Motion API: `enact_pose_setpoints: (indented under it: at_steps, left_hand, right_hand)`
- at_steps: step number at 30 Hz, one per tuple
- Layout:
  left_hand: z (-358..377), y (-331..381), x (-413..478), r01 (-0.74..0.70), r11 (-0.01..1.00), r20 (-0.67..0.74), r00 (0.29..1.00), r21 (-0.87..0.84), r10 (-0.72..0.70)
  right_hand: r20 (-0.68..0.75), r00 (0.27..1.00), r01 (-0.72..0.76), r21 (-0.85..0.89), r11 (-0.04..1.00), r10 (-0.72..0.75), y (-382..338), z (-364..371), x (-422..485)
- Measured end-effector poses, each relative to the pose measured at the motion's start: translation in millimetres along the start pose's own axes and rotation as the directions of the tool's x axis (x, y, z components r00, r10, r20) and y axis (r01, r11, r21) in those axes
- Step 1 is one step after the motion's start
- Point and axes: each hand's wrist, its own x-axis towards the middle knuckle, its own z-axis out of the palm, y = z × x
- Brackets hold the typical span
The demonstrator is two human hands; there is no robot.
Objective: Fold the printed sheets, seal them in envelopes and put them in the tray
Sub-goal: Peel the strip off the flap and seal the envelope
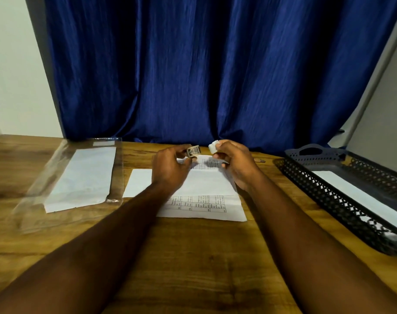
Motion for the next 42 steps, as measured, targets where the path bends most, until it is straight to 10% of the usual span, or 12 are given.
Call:
enact_pose_setpoints:
  at_steps: [7, 13, 23, 31, 42]
  left_hand:
    - [-4, 0, -2, -0.088, 0.988, 0.14, 0.984, -0.128, 0.106]
    - [-7, 5, -6, -0.06, 0.974, 0.26, 0.958, -0.22, 0.118]
    - [0, -4, -5, -0.131, 0.991, 0.274, 0.954, 0.011, 0.123]
    - [4, 1, -3, -0.383, 0.831, 0.513, 0.847, 0.404, 0.141]
    - [7, 8, 2, -0.368, 0.831, 0.569, 0.819, 0.418, 0.077]
  right_hand:
    - [0.22, 0.975, 0.05, -0.017, 0.999, -0.045, -10, -1, -6]
    - [0.378, 0.923, 0.243, -0.436, 0.867, -0.069, -9, -7, -6]
    - [0.133, 0.975, 0.223, -0.524, 0.822, -0.18, 2, -11, 18]
    - [0.086, 0.929, 0.269, -0.825, 0.497, -0.361, -2, -24, 66]
    - [0.069, 0.984, 0.12, -0.936, 0.331, -0.161, 10, -37, 110]
